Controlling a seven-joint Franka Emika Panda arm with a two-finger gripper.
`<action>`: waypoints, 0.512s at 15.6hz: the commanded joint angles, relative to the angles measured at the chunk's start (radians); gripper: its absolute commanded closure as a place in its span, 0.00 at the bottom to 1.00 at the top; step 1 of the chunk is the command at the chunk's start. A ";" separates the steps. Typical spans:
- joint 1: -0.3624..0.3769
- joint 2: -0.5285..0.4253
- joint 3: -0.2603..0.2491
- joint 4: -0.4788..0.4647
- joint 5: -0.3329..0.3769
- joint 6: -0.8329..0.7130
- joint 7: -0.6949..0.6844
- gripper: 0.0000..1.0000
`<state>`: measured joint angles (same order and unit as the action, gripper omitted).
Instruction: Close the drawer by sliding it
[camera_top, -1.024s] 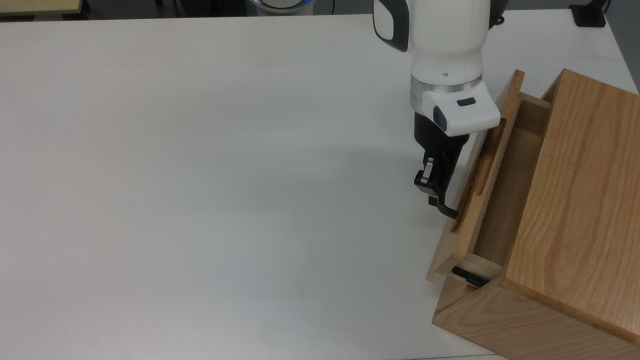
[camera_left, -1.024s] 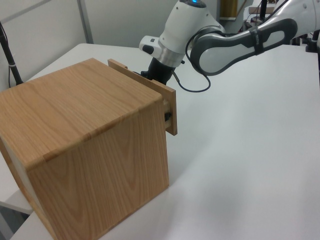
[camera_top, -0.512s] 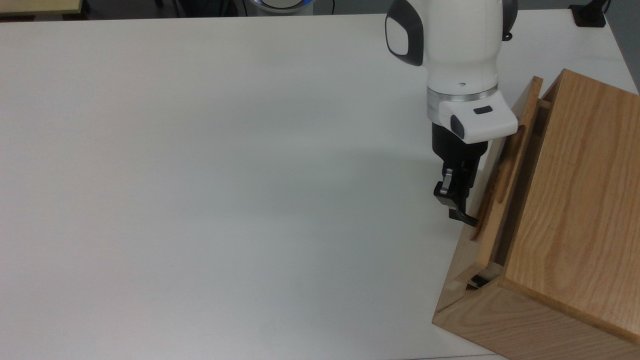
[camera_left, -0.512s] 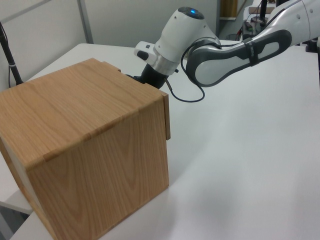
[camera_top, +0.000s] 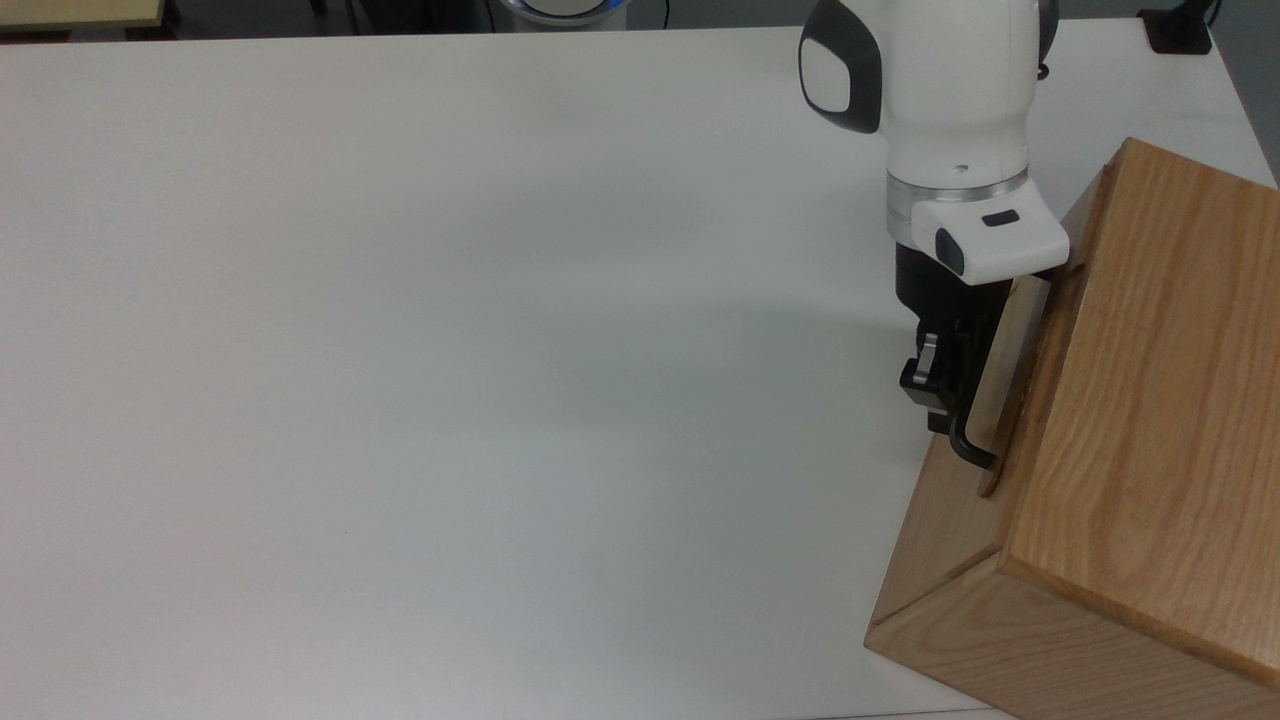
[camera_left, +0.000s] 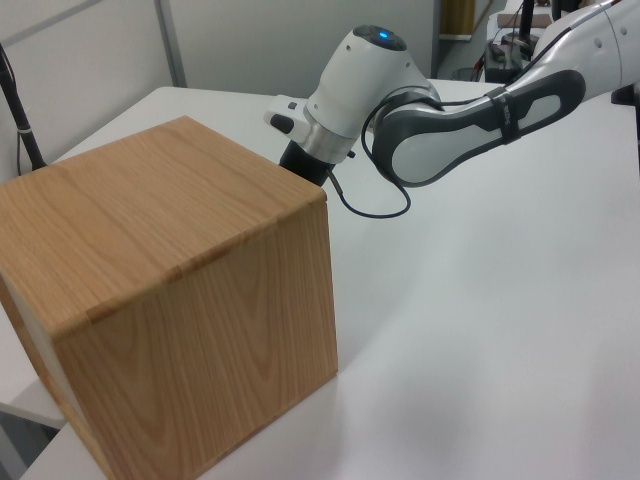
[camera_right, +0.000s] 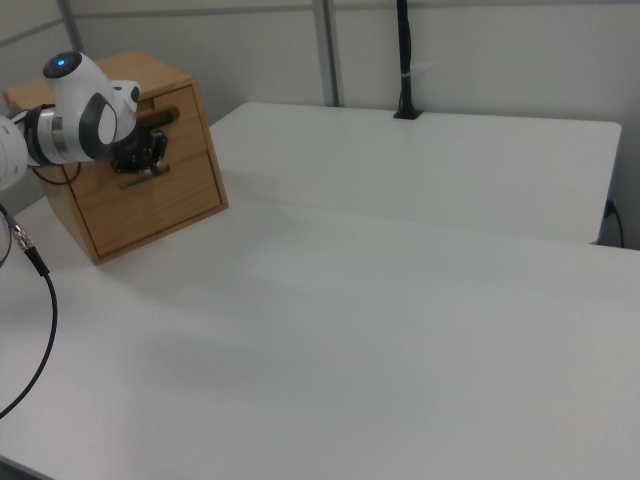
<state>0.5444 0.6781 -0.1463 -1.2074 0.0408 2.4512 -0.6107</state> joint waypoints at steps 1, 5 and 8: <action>0.017 -0.060 -0.024 -0.027 0.019 0.006 0.028 1.00; -0.046 -0.239 0.010 -0.202 0.060 -0.026 0.043 0.83; -0.156 -0.362 0.083 -0.277 0.059 -0.205 0.084 0.60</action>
<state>0.4846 0.5015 -0.1358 -1.3102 0.0898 2.3823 -0.5668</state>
